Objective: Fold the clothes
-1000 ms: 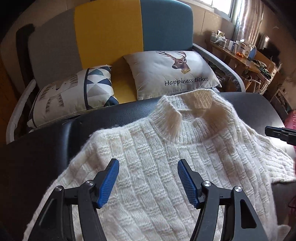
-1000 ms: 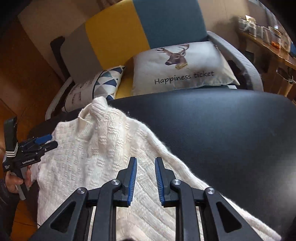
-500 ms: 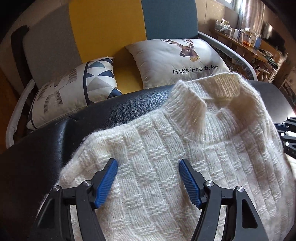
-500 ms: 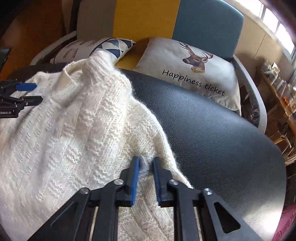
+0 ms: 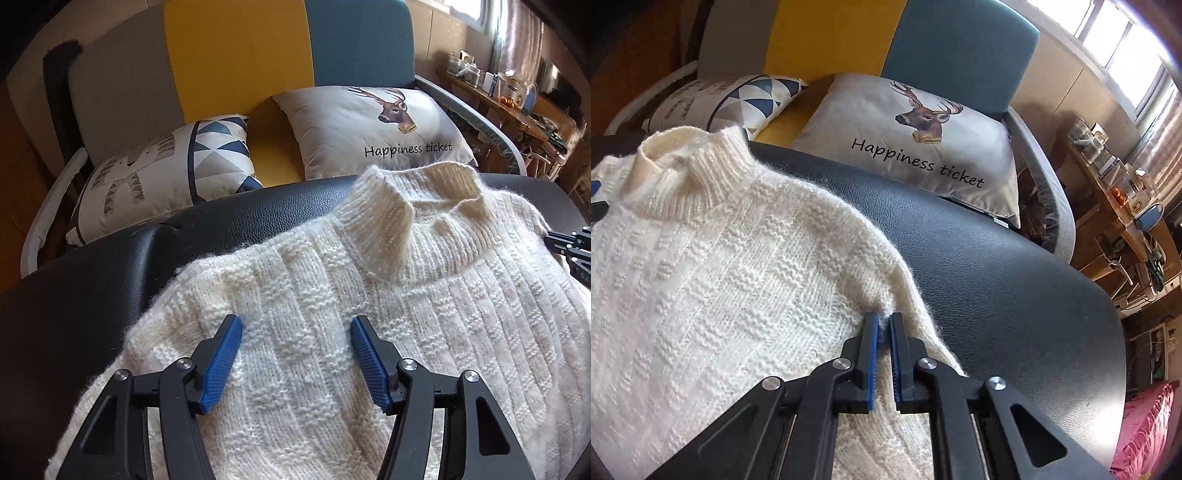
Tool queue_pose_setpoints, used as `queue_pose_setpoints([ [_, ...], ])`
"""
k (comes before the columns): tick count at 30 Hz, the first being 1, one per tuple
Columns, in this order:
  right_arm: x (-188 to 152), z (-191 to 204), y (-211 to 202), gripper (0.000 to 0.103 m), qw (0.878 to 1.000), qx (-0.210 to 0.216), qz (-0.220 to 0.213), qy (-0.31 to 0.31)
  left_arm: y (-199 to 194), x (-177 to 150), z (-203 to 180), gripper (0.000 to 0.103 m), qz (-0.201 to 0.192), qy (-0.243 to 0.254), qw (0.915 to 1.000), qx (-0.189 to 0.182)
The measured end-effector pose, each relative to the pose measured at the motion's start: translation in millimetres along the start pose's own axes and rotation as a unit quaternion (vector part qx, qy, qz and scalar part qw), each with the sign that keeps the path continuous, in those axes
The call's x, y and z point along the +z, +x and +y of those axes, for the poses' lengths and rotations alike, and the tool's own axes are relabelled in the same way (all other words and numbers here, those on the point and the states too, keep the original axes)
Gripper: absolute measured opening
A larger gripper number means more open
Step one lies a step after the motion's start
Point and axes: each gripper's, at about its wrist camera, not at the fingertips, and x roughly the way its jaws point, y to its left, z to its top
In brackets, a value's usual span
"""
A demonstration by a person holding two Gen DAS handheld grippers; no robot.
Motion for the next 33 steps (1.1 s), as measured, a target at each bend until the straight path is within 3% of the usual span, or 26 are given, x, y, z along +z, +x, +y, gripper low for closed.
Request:
queue_pose_setpoints([
  [5, 0, -16, -36, 0.009, 0.995, 0.067, -0.037, 0.062, -26, 0, 19, 0.062, -0.019, -0.047, 0.9982, -0.033],
  [7, -3, -16, -54, 0.017, 0.991, 0.095, -0.052, 0.078, -47, -8, 38, 0.062, -0.040, -0.066, 0.9969, -0.016],
  [12, -32, 27, -97, 0.017, 0.978, 0.181, -0.076, 0.066, -98, -72, 132, 0.063, -0.048, -0.187, 0.9806, 0.031],
  [15, -51, 62, -115, 0.017, 0.970, 0.226, -0.070, 0.052, -129, -117, 193, 0.062, -0.046, -0.261, 0.9620, 0.068],
  [21, -65, 151, -137, 0.017, 0.958, 0.281, -0.059, -0.013, -199, -240, 309, 0.062, -0.022, -0.377, 0.9059, 0.192],
  [23, -62, 180, -142, 0.017, 0.951, 0.302, -0.055, -0.030, -218, -276, 338, 0.063, -0.018, -0.412, 0.8880, 0.203],
  [25, -54, 210, -146, 0.017, 0.944, 0.323, -0.052, -0.048, -231, -305, 361, 0.063, -0.015, -0.439, 0.8756, 0.200],
  [26, -50, 225, -148, 0.017, 0.940, 0.333, -0.050, -0.056, -233, -317, 370, 0.063, -0.012, -0.446, 0.8734, 0.194],
  [30, -26, 276, -152, 0.017, 0.928, 0.362, -0.046, -0.076, -227, -345, 393, 0.066, 0.001, -0.444, 0.8818, 0.160],
  [33, -9, 303, -152, 0.017, 0.926, 0.366, -0.042, -0.080, -218, -345, 391, 0.067, -0.008, -0.400, 0.9061, 0.139],
])
